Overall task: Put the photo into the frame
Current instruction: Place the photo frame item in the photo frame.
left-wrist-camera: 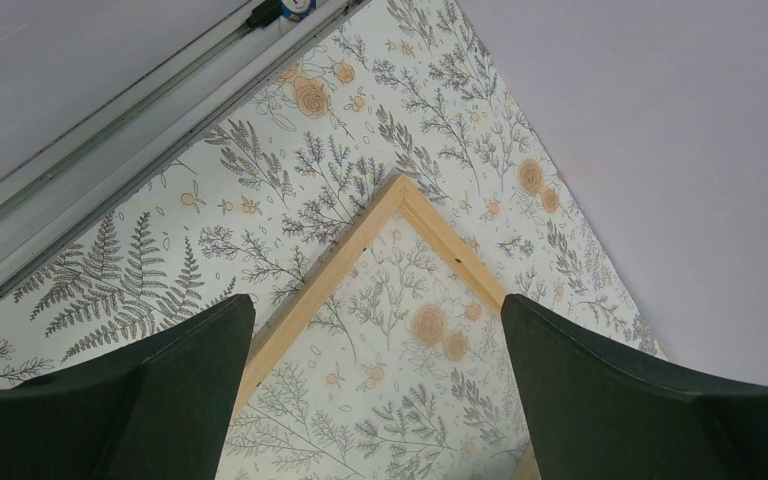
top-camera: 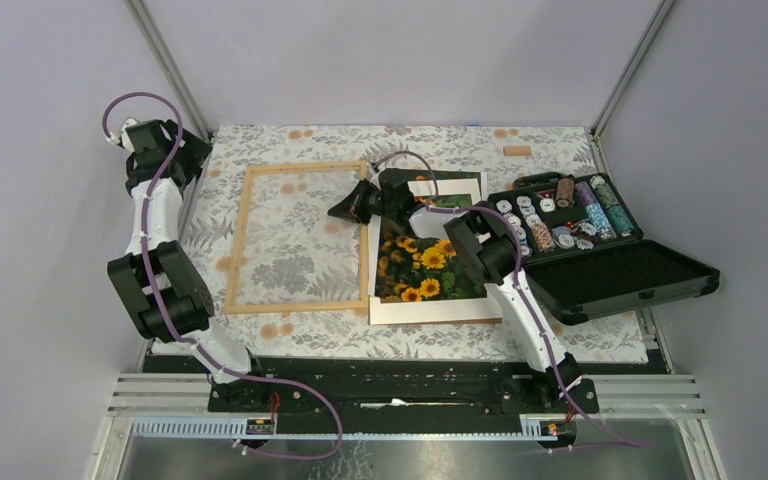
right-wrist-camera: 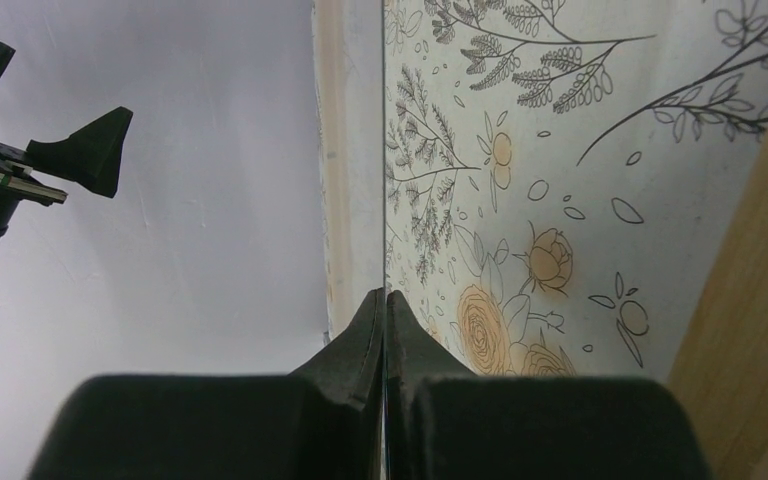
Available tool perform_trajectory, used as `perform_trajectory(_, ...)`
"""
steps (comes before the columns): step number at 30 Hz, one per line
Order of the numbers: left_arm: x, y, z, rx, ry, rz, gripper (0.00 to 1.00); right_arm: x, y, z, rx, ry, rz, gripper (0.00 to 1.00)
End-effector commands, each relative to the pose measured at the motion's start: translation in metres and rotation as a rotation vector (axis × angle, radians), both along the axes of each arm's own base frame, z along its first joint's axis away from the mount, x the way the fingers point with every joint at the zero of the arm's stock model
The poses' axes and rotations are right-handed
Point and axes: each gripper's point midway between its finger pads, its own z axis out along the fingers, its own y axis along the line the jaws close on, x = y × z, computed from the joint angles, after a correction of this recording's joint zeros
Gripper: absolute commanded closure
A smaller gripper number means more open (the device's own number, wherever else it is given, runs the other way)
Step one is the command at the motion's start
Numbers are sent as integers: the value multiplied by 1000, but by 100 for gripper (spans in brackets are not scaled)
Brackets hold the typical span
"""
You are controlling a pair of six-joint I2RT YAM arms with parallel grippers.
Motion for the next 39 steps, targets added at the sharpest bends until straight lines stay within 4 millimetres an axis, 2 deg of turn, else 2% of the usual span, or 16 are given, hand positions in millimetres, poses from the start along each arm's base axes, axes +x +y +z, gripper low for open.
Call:
perform_trajectory(1, 10, 1, 13, 7, -49, -7, 1, 16, -4, 65, 38, -134, -31, 100)
perform_trajectory(6, 11, -1, 11, 1, -44, -12, 1, 18, -4, 70, 30, -151, -34, 100)
perform_trajectory(13, 13, -3, 6, -5, -38, -18, 1, 17, -5, 64, 29, -135, -29, 100)
perform_trajectory(18, 13, -3, 6, -6, -37, -17, 1, 15, -10, 74, 19, -164, -39, 100)
perform_trajectory(39, 12, -4, 7, -7, -39, -20, 1, 16, -12, 62, 2, -152, -35, 100)
